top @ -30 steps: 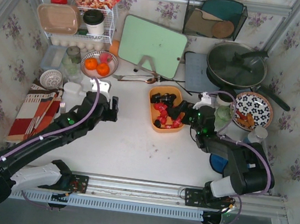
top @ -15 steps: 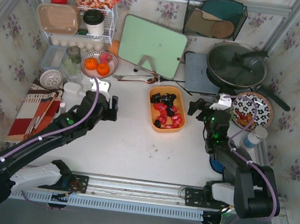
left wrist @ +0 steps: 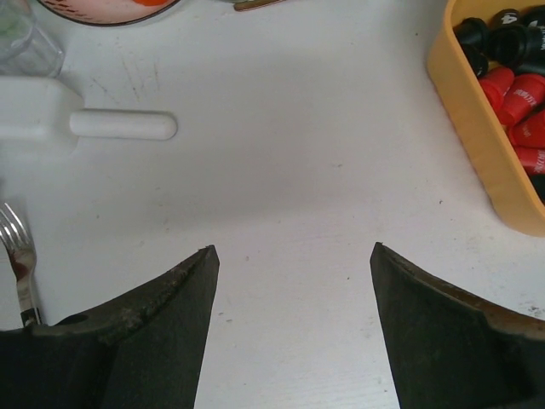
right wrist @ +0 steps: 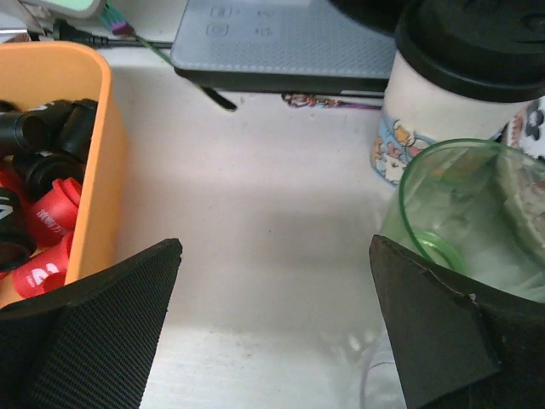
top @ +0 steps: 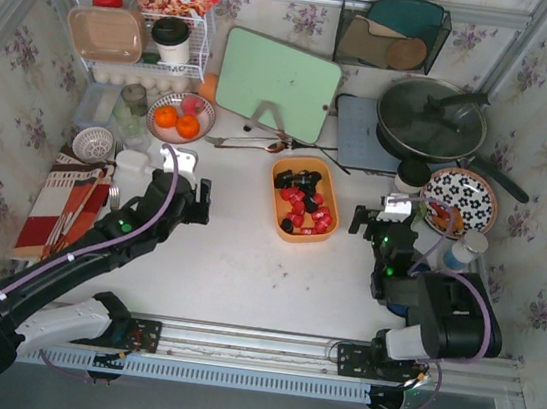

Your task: Mix the coffee capsules in the storage basket

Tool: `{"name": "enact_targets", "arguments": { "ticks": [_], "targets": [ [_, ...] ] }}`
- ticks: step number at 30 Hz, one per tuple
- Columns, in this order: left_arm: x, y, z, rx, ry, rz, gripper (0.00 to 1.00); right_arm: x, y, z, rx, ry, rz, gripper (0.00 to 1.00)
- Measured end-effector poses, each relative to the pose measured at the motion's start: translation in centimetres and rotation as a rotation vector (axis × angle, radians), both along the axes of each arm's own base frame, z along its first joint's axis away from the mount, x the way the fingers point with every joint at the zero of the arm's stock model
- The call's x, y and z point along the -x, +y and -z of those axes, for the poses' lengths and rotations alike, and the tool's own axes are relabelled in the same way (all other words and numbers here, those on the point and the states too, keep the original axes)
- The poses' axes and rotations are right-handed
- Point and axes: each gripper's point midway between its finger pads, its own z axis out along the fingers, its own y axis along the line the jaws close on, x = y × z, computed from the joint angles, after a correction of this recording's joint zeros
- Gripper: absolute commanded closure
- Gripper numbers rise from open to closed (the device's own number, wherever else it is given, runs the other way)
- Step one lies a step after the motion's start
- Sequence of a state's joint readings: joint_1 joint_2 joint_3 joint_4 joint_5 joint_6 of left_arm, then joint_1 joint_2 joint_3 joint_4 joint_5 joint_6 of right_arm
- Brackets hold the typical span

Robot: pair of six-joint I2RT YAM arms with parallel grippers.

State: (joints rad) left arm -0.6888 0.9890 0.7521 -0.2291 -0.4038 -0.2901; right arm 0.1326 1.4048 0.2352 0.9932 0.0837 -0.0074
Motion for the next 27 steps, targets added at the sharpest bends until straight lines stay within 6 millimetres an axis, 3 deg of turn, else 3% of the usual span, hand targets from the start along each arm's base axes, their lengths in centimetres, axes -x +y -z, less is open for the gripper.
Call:
{"name": "enact_targets", "arguments": {
  "ticks": [6,13,17,20,24,25,27],
  "targets": [
    [0.0,0.6,0.4,-0.023,-0.003,-0.016,0.25,0.8,-1.1,-0.3,0.033,-0.120,0.006,0.00],
    [-0.5,1.1,1.2,-0.066,-0.025,-0.024,0.22,-1.0,-1.5,-2.4,0.011,-0.179,0.008,0.00],
    [-1.3,2.4,2.6,-0.154,-0.072,-0.060,0.20,-1.3,-2.5,-1.9,-0.017,-0.151,0.073,0.00],
    [-2.3,4.8,3.7,-0.250,-0.104,-0.142,0.15,-1.3,-2.8,-1.8,-0.015,-0.148,0.089,0.00],
    [-3.8,9.4,4.6,-0.338,-0.117,-0.315,0.13,-1.3,-2.9,-1.8,-0.018,-0.149,0.094,0.00],
    [-4.1,10.8,4.9,-0.355,-0.106,-0.364,0.00,-1.3,-2.9,-1.8,-0.017,-0.149,0.095,0.00],
    [-4.4,12.8,5.2,-0.379,-0.096,-0.439,0.01,-1.3,-2.9,-1.8,-0.018,-0.149,0.097,0.00]
  ]
}}
